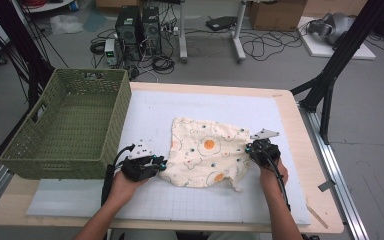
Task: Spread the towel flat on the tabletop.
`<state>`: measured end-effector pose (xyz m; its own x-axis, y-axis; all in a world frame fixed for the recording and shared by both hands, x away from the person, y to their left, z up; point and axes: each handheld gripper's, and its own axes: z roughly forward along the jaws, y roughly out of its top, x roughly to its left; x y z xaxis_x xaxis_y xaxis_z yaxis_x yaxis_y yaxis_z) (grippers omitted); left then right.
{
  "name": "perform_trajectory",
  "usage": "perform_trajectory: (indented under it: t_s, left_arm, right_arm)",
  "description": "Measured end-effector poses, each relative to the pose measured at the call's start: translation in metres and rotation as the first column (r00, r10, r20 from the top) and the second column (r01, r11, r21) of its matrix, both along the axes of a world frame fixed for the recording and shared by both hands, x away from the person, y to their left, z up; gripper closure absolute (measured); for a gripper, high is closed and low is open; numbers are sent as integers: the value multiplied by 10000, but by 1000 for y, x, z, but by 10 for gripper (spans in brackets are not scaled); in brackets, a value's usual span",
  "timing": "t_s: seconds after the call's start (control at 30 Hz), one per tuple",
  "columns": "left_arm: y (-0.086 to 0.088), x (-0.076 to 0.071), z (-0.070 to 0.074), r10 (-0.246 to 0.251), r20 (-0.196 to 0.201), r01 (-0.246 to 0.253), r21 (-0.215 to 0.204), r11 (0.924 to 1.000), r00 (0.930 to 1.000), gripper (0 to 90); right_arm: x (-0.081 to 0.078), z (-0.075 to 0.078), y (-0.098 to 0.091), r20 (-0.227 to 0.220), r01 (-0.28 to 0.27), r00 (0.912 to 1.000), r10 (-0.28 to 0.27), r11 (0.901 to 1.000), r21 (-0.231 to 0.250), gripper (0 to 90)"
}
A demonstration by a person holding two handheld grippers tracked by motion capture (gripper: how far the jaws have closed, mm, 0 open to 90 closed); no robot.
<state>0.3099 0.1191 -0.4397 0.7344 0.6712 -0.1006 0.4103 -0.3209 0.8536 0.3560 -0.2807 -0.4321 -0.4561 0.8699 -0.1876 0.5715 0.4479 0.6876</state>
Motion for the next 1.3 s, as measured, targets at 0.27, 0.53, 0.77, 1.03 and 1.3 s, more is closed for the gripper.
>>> perform_trajectory:
  t_s: [0.27,0.53,0.77,1.03,1.3]
  left_arm:
    - [4,21,7,649,67,-644,-561,9963,9979,467]
    - [-19,66,2,1437,-182,-1435,84,9896,9895,401]
    - [-40,95,-7,1893,-623,-1827,977,9783,9799,403]
    - [-63,89,-10,669,568,-776,2130,9740,9961,859]
    - [-31,106,-5,3202,1161,-3337,1258,9342,9402,868]
  right_arm:
    - [-15,11,-6,676,-356,9973,292,9947,962,624]
    - [-40,20,-18,1168,-592,9922,446,9904,1250,589]
    - [-51,12,-28,1199,-473,9924,274,9849,1668,581]
    - [-54,12,-28,1260,-598,9914,354,9789,1953,550]
    - [-53,-4,-1,236,-1435,9895,1424,9537,2642,442]
